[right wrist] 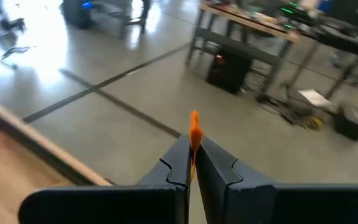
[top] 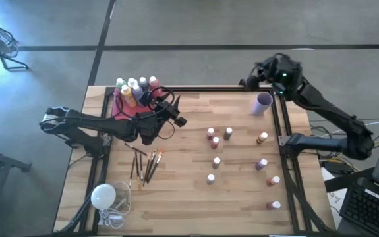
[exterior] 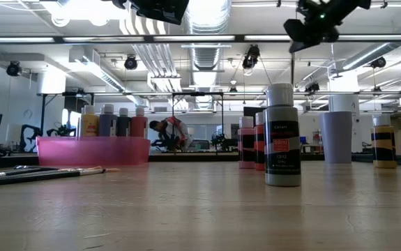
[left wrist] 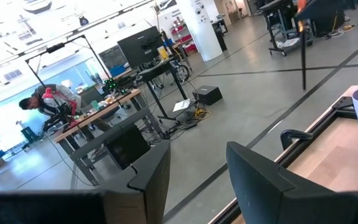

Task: Pick & Place Paint Supplies
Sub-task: Put the gold paint brush into the purple cup

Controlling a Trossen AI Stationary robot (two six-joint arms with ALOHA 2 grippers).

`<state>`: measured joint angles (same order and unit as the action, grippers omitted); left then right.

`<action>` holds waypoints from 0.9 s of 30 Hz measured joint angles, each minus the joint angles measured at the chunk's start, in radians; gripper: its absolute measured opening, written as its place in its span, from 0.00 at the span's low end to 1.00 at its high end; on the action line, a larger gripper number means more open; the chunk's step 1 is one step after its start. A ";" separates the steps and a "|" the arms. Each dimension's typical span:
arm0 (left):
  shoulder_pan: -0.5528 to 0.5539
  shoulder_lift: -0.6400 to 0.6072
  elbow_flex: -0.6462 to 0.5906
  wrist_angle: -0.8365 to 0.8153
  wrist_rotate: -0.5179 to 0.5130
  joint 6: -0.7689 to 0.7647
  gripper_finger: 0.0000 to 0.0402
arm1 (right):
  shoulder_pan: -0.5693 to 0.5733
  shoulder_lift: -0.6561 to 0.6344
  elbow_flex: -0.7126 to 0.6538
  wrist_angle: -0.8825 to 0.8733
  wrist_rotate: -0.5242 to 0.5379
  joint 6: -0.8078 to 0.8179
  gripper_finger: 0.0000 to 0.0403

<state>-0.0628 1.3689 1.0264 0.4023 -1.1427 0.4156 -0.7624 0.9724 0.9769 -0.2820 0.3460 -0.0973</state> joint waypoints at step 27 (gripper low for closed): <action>0.000 0.000 0.000 0.000 0.001 0.000 0.41 | -0.090 -0.186 -0.057 -0.360 -0.107 0.103 0.03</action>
<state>-0.0628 1.3689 1.0264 0.4026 -1.1419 0.4155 -0.8520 0.7868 0.9203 -0.6418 0.2386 0.0059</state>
